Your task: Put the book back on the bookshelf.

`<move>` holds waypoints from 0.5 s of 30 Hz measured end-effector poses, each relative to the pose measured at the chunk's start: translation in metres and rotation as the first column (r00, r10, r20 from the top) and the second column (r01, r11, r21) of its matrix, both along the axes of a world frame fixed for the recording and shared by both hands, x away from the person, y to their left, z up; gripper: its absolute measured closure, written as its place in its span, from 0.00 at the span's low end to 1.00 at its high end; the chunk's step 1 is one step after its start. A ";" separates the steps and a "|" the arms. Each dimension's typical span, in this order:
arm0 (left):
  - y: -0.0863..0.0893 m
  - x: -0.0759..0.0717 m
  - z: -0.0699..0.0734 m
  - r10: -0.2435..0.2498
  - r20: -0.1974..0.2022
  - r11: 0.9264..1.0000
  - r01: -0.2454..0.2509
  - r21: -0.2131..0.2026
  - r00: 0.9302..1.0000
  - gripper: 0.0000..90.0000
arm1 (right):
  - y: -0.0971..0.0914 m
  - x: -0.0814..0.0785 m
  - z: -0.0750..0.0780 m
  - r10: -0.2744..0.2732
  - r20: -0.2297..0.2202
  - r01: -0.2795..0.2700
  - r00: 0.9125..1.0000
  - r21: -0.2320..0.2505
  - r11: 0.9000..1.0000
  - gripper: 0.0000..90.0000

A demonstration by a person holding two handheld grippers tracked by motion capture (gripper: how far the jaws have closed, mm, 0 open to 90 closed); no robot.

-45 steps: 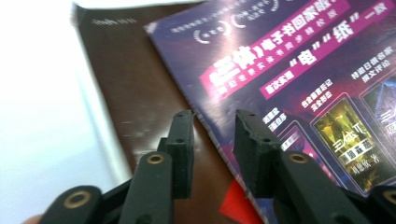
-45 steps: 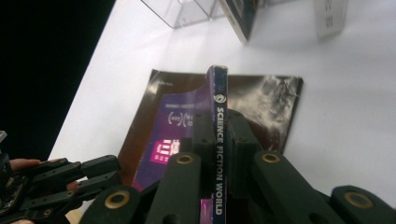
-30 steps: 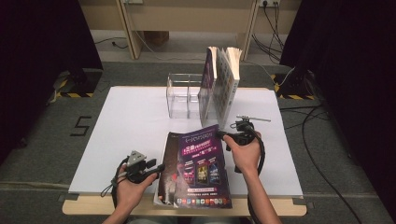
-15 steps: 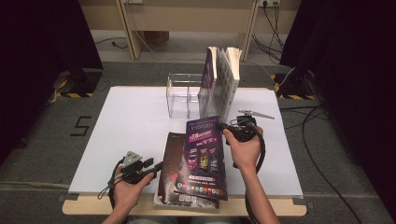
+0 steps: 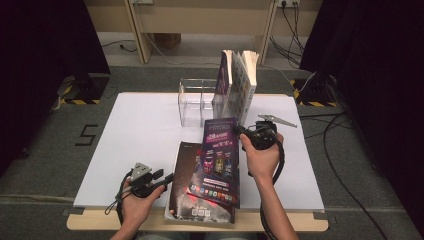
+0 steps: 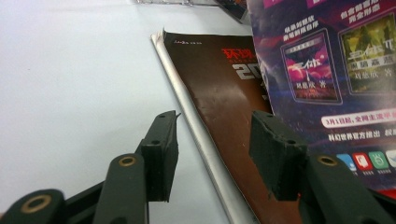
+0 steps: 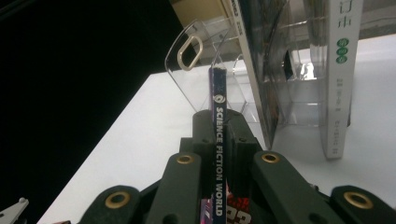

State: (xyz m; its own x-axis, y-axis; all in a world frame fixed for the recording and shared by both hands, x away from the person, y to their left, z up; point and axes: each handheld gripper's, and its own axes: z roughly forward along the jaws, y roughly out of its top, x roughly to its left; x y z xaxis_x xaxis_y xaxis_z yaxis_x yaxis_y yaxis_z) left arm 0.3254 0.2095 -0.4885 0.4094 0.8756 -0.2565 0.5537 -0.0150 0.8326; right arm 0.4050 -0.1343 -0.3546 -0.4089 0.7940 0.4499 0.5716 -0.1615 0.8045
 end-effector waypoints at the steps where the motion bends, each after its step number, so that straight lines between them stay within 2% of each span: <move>1: 0.000 0.000 0.000 0.000 0.000 1.000 0.000 0.001 1.000 0.57 | 0.000 0.000 0.001 -0.004 0.007 0.004 1.000 0.005 1.000 0.94; 15: 0.000 0.000 0.000 -0.001 0.002 1.000 0.001 -0.001 1.000 0.57 | 0.004 0.000 0.013 -0.030 0.072 0.030 0.997 0.007 1.000 0.94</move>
